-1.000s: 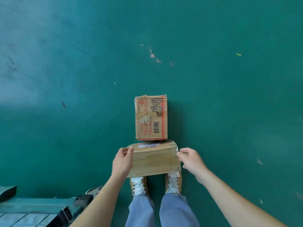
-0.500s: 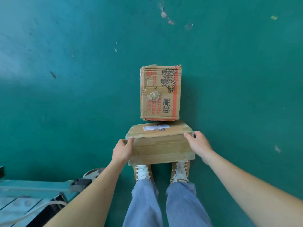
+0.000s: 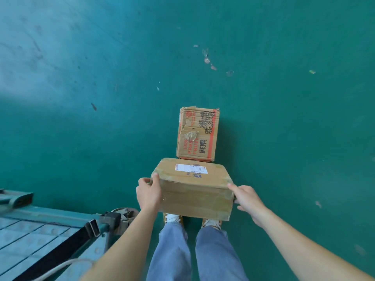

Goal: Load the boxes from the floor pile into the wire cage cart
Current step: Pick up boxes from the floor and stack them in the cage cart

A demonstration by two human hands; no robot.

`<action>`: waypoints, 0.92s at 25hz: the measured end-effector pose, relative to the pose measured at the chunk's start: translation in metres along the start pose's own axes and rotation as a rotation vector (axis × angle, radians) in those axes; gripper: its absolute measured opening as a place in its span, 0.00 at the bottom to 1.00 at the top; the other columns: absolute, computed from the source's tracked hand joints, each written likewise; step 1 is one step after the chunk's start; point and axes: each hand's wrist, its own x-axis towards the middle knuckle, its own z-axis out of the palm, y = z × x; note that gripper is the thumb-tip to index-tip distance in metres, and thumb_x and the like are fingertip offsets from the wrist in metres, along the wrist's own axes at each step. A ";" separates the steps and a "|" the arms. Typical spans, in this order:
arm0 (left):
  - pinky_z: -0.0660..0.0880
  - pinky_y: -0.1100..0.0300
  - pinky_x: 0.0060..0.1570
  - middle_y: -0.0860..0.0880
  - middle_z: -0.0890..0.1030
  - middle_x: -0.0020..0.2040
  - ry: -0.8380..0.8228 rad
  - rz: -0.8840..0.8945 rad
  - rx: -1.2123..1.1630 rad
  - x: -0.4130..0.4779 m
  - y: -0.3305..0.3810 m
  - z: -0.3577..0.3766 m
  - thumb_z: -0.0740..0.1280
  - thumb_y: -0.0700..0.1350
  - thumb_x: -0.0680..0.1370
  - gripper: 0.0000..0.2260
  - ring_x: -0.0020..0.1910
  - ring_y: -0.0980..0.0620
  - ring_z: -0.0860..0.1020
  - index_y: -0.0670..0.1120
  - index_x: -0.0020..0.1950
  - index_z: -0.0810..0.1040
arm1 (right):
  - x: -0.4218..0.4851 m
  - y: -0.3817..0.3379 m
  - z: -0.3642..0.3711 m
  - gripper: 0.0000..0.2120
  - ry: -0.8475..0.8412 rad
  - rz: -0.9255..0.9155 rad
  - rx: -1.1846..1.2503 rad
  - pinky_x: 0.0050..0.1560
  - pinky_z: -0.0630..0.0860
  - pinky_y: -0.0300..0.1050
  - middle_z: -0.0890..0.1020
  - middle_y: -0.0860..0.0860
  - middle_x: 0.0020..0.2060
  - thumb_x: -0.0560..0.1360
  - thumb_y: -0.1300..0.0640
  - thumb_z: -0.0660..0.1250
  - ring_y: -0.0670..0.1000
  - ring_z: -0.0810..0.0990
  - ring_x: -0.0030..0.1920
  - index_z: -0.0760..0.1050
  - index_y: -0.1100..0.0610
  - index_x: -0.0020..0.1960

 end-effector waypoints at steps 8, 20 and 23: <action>0.69 0.52 0.50 0.44 0.75 0.51 0.129 -0.001 -0.288 -0.145 0.031 -0.098 0.68 0.56 0.79 0.19 0.51 0.43 0.74 0.42 0.57 0.69 | -0.149 -0.053 -0.059 0.18 0.062 -0.226 -0.219 0.48 0.74 0.49 0.81 0.49 0.46 0.75 0.43 0.71 0.50 0.79 0.47 0.74 0.57 0.53; 0.59 0.35 0.73 0.43 0.70 0.74 0.385 -0.120 -0.432 -0.317 -0.056 -0.193 0.65 0.59 0.78 0.30 0.73 0.39 0.68 0.47 0.76 0.64 | -0.329 -0.050 -0.055 0.16 0.080 -0.543 -0.584 0.51 0.74 0.47 0.82 0.51 0.52 0.76 0.45 0.70 0.54 0.80 0.53 0.74 0.54 0.57; 0.57 0.35 0.74 0.42 0.67 0.76 0.417 -0.184 -0.460 -0.359 -0.103 -0.199 0.65 0.58 0.79 0.31 0.75 0.39 0.65 0.47 0.77 0.62 | -0.364 -0.030 -0.039 0.15 0.087 -0.623 -0.690 0.51 0.74 0.47 0.83 0.52 0.53 0.76 0.46 0.69 0.55 0.80 0.54 0.74 0.54 0.56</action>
